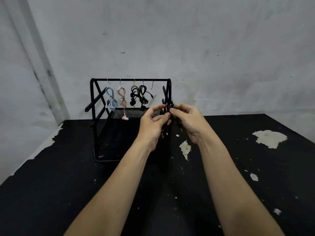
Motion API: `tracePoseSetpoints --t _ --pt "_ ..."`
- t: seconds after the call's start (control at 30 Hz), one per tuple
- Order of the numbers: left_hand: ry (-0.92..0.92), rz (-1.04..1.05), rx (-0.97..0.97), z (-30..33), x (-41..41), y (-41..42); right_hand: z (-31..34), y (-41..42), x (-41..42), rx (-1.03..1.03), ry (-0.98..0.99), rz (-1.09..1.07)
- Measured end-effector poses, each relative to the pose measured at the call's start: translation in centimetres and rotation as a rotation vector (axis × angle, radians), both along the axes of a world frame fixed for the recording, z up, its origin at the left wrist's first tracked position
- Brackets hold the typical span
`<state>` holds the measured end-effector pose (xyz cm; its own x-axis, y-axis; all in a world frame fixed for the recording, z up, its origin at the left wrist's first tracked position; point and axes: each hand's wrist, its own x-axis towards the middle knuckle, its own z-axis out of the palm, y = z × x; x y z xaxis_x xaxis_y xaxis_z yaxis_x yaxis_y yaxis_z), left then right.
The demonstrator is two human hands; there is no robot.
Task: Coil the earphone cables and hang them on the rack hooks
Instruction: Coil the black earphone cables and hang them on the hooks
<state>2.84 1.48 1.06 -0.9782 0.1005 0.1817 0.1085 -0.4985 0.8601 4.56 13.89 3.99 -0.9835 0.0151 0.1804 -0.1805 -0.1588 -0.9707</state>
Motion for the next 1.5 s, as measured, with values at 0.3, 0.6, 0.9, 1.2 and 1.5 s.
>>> tracePoseSetpoints --t 0.3,0.6,0.9,1.2,1.5 --pt "0.123 0.060 -0.160 0.3 0.5 0.3 0.4 -0.1 0.4 0.089 0.053 -0.025" --pt "0.192 0.040 -0.158 0.1 0.6 0.1 0.3 0.1 0.2 0.049 0.007 -0.026" --pt "0.155 -0.049 -0.076 -0.6 0.6 0.0 0.7 0.7 0.3 0.012 -0.099 0.065" --pt "0.214 0.069 -0.048 -0.7 0.9 0.9 0.6 -0.3 -0.2 -0.016 -0.080 -0.173" --pt "0.393 0.194 -0.282 -1.4 0.3 1.0 0.3 -0.9 -0.5 0.045 -0.055 -0.320"
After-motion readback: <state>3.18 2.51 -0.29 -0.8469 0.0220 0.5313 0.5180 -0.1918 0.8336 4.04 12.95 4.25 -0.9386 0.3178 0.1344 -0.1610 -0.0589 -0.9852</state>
